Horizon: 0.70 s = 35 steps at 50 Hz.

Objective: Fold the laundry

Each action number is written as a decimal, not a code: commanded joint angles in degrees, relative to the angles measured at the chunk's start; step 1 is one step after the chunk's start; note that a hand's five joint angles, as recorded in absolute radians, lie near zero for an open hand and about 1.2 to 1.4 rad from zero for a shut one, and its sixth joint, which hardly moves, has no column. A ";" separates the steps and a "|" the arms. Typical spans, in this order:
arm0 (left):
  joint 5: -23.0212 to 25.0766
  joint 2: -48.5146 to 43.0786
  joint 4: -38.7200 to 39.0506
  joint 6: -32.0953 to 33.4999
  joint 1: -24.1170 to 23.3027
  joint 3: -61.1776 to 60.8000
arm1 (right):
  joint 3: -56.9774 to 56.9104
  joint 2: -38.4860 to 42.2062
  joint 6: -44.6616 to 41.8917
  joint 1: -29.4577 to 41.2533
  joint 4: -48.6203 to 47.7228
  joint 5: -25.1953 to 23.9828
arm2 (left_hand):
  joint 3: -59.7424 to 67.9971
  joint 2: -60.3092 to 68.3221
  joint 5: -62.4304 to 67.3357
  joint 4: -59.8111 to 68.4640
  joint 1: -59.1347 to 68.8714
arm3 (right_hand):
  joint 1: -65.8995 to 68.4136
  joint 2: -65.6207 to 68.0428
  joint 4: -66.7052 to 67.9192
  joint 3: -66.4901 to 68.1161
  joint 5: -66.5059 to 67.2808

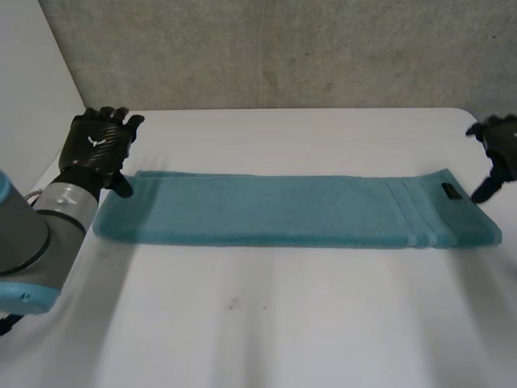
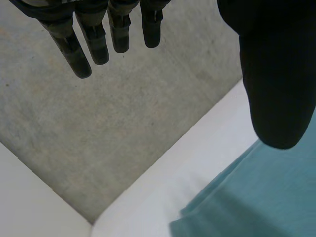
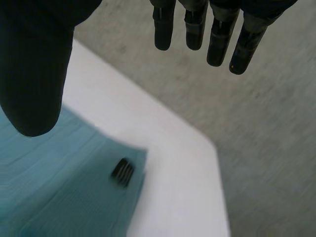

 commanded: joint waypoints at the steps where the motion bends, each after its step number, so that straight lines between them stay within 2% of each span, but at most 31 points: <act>1: -0.19 6.69 -4.13 -11.43 -1.21 -5.04 | 0.19 3.13 -0.31 -6.94 8.54 -5.33 | -2.44 -1.87 -2.72 -1.86 -1.37 | 15.29 14.06 13.68 14.27 13.27; 6: -0.89 6.52 -4.13 -11.70 -1.39 -6.10 | -1.04 11.30 -0.92 -8.26 8.19 -9.37 | -2.44 -1.87 -2.72 -1.86 -1.37 | 17.65 16.42 16.04 16.64 15.63; 15: -2.21 4.94 -3.34 -12.32 -1.38 -6.80 | -2.53 15.09 -0.22 -10.99 3.54 -13.68 | -2.44 -1.87 -2.72 -1.86 -1.37 | 22.20 20.97 20.59 21.19 20.18; 27: -2.12 4.93 -3.34 -12.32 -1.74 -8.29 | -2.62 15.62 -0.22 -11.43 0.81 -14.04 | -2.44 -1.87 -2.72 -1.86 -1.37 | 28.59 27.36 26.98 27.58 26.57; 35: -2.12 4.85 -3.34 -12.32 -1.82 -8.29 | -4.29 18.78 -0.83 -11.25 0.81 -13.60 | -2.44 -1.87 -2.72 -1.86 -1.37 | 28.76 27.53 27.15 27.75 26.74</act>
